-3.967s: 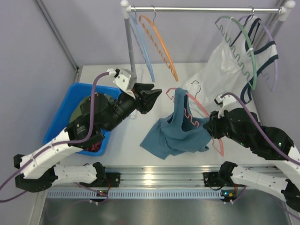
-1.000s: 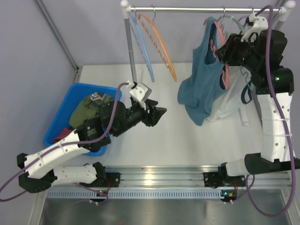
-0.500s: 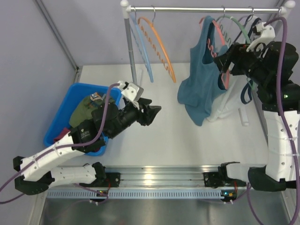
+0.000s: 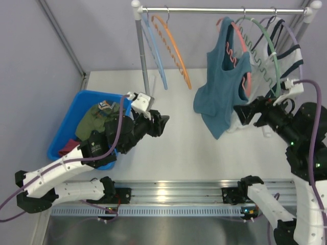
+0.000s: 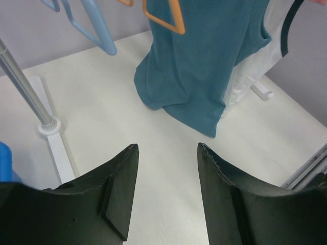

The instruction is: Place the tank top on the hanger

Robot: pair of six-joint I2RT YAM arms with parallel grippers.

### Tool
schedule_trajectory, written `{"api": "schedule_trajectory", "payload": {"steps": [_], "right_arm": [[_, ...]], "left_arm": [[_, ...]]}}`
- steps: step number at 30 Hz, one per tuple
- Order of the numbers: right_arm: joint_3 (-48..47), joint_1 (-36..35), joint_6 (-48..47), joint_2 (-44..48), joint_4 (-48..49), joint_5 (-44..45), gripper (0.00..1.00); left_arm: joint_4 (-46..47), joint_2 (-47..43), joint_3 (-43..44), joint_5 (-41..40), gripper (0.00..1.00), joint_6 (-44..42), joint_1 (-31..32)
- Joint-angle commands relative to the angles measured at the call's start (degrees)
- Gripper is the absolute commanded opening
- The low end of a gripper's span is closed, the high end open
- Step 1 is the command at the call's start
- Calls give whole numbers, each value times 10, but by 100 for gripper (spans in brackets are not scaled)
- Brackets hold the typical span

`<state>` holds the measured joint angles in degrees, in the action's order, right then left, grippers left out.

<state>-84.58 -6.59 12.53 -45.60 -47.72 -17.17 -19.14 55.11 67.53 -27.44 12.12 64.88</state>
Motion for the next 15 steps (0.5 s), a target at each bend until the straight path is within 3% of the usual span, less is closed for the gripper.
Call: {"api": "schedule_trajectory", "payload": {"steps": [1,6,12,15], "right_arm": [[78,2,19,70,-14,6,84],[176,2,34,158,-22,32,90],[209,2,27,168,-23,39,89],[207,2,22,154,-25,56,100]], "left_arm": [[-12,-15,-17,-43,54,31,2],[-22,-14,-43,-46,54,58,2],[-25,-9,-54,-52,53,80,1],[-22,-9,-56,-55,53,84,2]]}}
